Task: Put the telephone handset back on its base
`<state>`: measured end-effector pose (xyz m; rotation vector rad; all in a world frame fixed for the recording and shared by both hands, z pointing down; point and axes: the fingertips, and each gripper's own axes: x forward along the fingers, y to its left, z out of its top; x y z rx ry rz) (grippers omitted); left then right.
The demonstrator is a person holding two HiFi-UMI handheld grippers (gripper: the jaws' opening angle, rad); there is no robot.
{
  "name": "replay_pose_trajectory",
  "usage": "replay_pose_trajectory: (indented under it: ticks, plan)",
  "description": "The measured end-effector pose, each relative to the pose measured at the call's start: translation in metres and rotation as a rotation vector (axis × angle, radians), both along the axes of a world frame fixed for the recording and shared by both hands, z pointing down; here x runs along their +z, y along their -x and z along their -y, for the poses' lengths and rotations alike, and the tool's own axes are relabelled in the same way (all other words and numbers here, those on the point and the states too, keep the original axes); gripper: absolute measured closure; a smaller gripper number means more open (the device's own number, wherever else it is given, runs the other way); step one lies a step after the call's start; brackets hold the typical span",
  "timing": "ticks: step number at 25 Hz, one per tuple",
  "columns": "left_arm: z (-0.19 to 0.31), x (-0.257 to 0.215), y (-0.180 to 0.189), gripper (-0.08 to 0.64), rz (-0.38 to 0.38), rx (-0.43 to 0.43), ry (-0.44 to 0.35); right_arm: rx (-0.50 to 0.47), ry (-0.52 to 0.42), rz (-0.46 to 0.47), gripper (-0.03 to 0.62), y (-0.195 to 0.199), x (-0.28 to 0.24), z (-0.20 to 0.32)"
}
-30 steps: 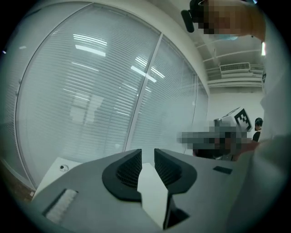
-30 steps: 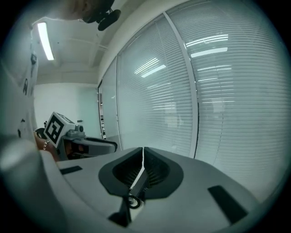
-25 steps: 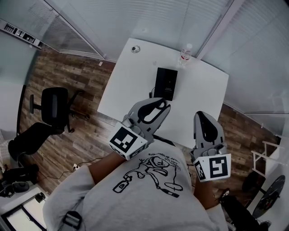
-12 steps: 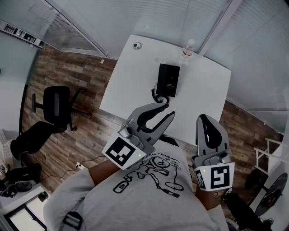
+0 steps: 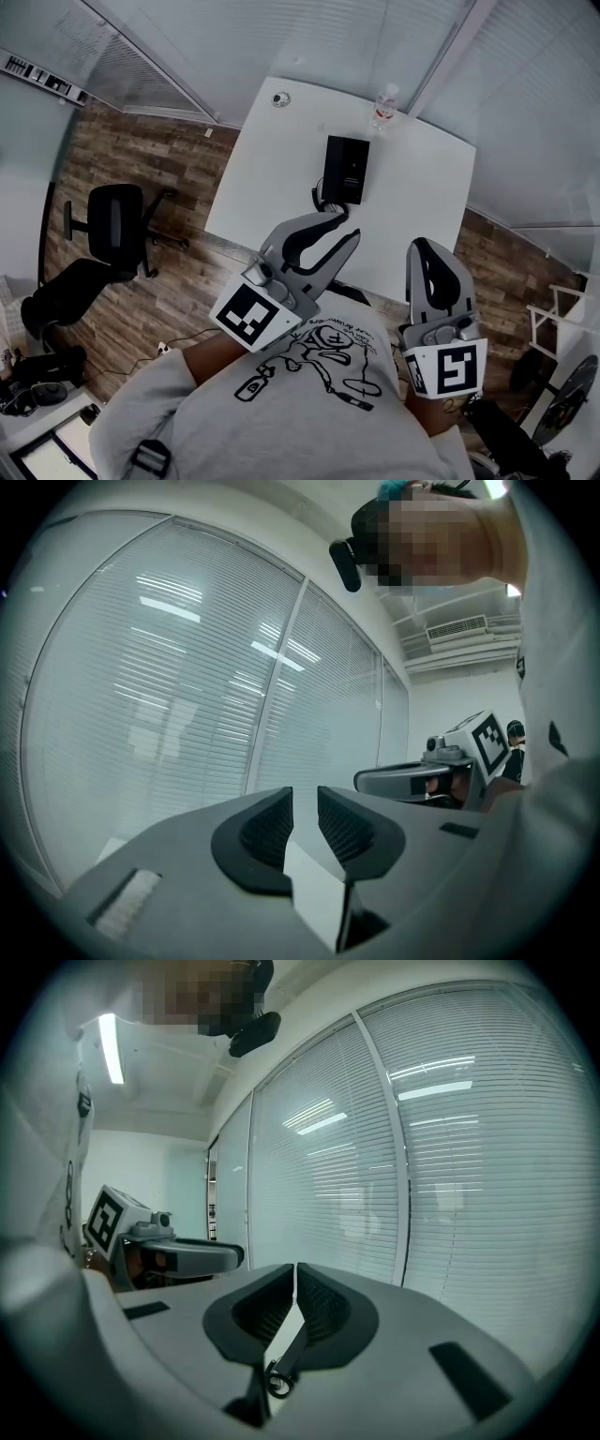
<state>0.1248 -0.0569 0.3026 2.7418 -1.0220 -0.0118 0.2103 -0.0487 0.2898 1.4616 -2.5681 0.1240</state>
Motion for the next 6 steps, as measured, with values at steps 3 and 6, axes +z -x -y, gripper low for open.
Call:
replay_pose_trajectory:
  ticks: [3,6]
  plan:
    - [0.0029,0.0043,-0.0027,0.477,0.0,0.005,0.007,0.006,0.005,0.003,0.584,-0.0023,0.0034,0.0025]
    - [0.006,0.0085,-0.0058,0.477,-0.006,0.01,0.017,0.012,0.008,0.007,0.584,-0.004,0.0062,0.0038]
